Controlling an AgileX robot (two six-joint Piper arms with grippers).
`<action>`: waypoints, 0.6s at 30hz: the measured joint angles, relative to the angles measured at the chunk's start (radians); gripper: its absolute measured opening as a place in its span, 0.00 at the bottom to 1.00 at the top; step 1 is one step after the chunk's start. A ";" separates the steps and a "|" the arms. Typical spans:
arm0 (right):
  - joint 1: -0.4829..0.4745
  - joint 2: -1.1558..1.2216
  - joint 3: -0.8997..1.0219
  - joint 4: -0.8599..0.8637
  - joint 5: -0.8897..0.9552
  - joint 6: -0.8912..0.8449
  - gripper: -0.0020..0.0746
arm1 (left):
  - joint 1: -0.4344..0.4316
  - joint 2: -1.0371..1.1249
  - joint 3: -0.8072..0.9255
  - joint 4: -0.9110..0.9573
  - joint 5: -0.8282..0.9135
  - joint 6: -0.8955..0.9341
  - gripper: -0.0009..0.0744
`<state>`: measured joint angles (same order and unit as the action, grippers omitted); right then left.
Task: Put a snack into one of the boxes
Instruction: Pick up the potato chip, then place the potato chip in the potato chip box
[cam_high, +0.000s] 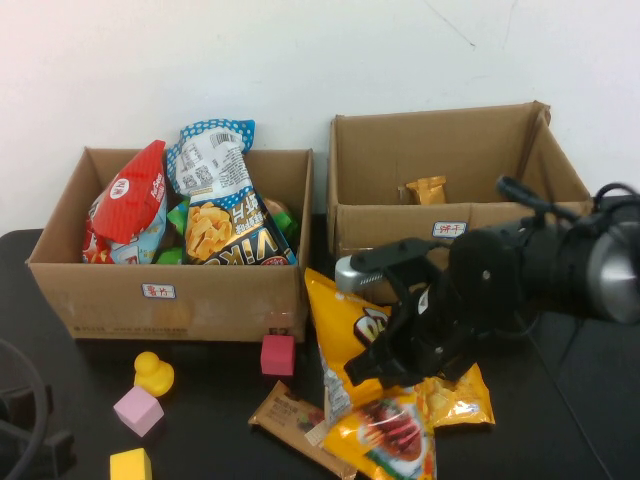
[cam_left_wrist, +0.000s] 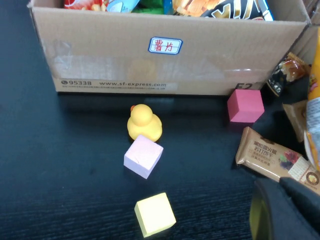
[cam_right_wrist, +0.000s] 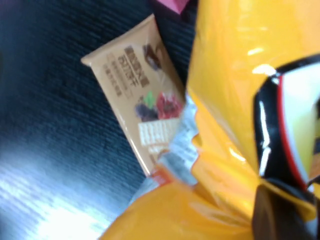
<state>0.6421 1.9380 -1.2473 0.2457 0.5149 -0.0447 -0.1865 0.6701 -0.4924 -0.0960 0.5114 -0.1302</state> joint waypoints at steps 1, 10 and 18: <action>0.000 -0.017 0.000 -0.017 0.010 0.008 0.04 | 0.000 0.000 0.000 0.000 -0.002 0.000 0.01; 0.000 -0.189 0.000 -0.092 0.035 0.050 0.04 | 0.000 0.000 0.000 -0.001 -0.002 0.000 0.01; 0.001 -0.231 -0.046 0.100 0.004 -0.092 0.04 | 0.000 0.000 0.000 -0.001 -0.009 0.000 0.01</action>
<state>0.6427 1.7066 -1.2932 0.3455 0.5187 -0.1363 -0.1865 0.6701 -0.4924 -0.0974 0.5023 -0.1302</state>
